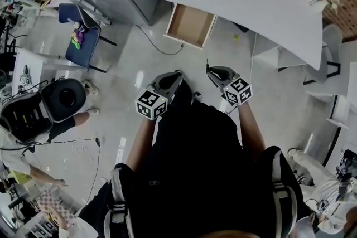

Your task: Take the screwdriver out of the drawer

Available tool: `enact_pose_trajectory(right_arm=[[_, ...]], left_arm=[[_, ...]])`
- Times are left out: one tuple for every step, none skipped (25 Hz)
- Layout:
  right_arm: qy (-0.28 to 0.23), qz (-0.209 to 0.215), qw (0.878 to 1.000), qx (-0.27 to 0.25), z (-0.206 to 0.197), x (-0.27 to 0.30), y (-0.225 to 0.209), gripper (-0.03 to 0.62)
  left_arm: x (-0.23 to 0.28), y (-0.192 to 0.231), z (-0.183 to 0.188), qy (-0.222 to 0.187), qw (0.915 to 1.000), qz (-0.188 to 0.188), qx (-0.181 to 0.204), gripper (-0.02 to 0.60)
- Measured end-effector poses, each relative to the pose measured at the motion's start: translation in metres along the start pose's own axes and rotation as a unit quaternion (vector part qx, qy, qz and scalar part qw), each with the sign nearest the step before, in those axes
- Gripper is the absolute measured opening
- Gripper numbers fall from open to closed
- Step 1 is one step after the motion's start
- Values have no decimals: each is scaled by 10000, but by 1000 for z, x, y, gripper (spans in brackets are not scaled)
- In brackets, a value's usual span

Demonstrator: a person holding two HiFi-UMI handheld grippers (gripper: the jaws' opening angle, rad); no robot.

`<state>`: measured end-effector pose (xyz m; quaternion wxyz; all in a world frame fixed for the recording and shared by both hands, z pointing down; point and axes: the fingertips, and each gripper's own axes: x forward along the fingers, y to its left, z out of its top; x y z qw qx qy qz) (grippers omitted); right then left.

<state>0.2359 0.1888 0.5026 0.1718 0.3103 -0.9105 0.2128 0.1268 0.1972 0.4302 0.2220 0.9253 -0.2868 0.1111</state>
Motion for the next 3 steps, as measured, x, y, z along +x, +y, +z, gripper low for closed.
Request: enact_pose_trajectory(right_arm=[[7,4,10000,0,1,0,-1,112],[16,7,10000,-3,1,0,-3,112],[26,10,10000,-7,2,0,-4,112]], left_arm=[[1,0,1,-3,10000,4,-5,17],[2,1,2,-5,10000,9,-10,17],[3,1,3,-5,10000,14,-16,17]])
